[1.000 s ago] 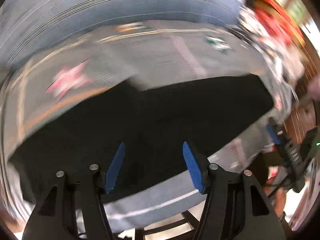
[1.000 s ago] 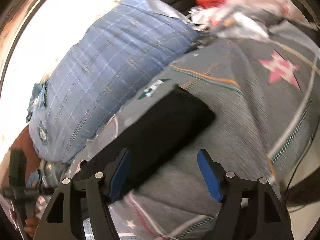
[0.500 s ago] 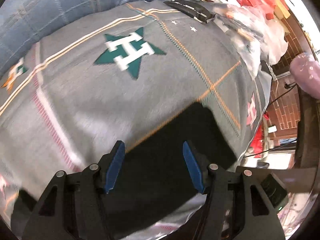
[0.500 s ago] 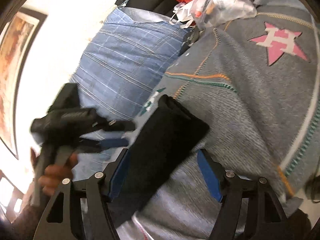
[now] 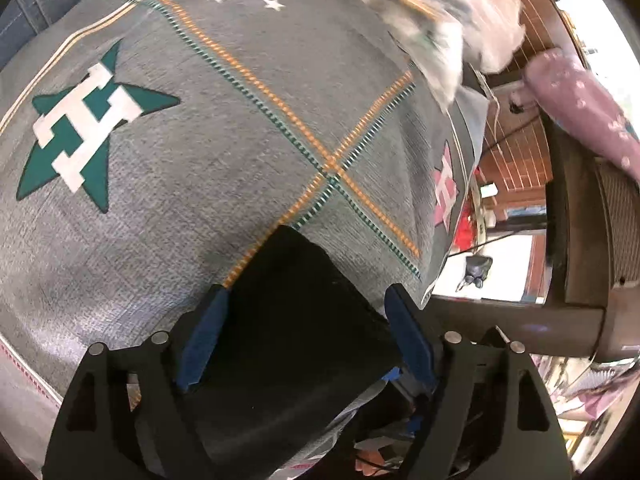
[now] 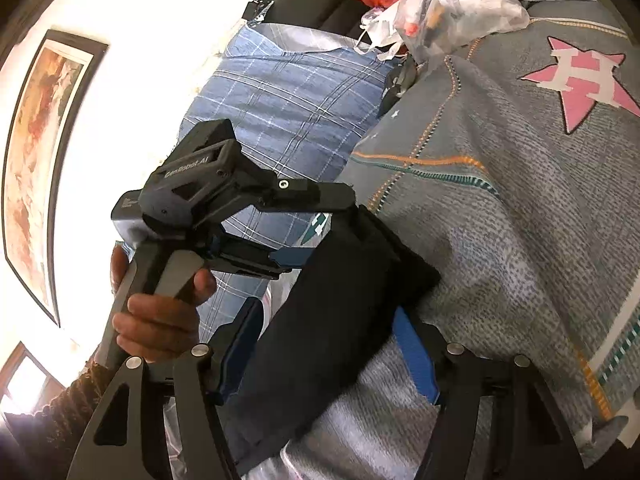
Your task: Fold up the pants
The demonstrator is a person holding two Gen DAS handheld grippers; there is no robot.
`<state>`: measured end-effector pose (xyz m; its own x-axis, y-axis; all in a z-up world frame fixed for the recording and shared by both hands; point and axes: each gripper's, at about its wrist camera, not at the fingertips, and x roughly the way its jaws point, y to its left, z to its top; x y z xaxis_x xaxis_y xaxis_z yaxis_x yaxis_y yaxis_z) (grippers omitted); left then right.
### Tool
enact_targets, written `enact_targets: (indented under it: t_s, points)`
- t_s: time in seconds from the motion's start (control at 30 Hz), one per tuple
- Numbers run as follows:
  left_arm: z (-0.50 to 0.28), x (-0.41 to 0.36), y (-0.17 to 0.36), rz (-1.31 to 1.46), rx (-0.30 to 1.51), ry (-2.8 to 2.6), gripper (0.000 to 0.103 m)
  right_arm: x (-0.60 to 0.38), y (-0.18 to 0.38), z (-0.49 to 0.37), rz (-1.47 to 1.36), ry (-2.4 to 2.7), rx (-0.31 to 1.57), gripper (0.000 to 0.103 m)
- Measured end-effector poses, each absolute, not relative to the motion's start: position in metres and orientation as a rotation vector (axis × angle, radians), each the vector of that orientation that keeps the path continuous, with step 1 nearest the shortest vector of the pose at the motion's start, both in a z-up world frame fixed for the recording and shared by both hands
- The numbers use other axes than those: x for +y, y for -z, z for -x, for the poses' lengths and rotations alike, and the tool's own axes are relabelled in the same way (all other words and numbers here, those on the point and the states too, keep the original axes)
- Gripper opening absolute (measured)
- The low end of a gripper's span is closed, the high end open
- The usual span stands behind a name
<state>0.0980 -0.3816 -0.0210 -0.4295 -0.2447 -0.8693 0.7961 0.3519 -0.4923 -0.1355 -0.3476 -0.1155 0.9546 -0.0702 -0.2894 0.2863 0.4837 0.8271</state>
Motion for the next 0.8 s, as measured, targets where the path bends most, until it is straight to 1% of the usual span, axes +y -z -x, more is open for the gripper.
enact_targets:
  t_s: [0.03, 0.07, 0.1, 0.13, 0.17, 0.2, 0.23, 0.3, 0.43, 0.53, 0.7, 0.8]
  points:
    - [-0.097, -0.381, 0.021, -0.485, 1.616, 1.301, 0.079, -0.348, 0.115, 0.134, -1.044, 0.216, 0.225, 0.063]
    - [-0.096, -0.382, 0.021, -0.463, 1.627, 1.309, 0.075, -0.349, 0.115, 0.133, -1.046, 0.212, 0.221, 0.055]
    - [-0.096, -0.381, 0.021, -0.448, 1.629, 1.313, 0.069, -0.351, 0.118, 0.13, -1.062, 0.199, 0.221, 0.05]
    - [-0.098, -0.381, 0.022, -0.445, 1.622, 1.306, 0.053, -0.354, 0.121, 0.129, -1.08, 0.195, 0.224, 0.036]
    - [-0.099, -0.38, 0.025, -0.436, 1.62, 1.291, 0.032, -0.357, 0.125, 0.126, -1.106, 0.191, 0.227, 0.022]
    - [-0.1, -0.38, 0.027, -0.428, 1.628, 1.283, 0.024, -0.362, 0.129, 0.125, -1.14, 0.184, 0.229, 0.018]
    - [-0.103, -0.376, 0.031, -0.392, 1.646, 1.27, 0.017, -0.364, 0.13, 0.124, -1.152, 0.182, 0.228, 0.015]
    - [-0.109, -0.371, 0.028, -0.33, 1.654, 1.267, 0.015, -0.362, 0.124, 0.123, -1.124, 0.187, 0.235, 0.014]
    - [-0.115, -0.349, 0.003, -0.215, 1.62, 1.302, 0.015, -0.342, 0.087, 0.121, -0.918, 0.194, 0.272, 0.012]
    - [-0.119, -0.332, -0.015, -0.146, 1.581, 1.324, 0.015, -0.33, 0.064, 0.121, -0.847, 0.168, 0.267, 0.012]
    - [-0.14, -0.277, -0.039, -0.024, 1.541, 1.316, 0.015, -0.293, 0.032, 0.107, -0.711, 0.105, 0.295, 0.012]
    - [-0.149, -0.242, -0.04, 0.029, 1.53, 1.285, 0.015, -0.263, 0.022, 0.089, -0.649, 0.032, 0.333, 0.012]
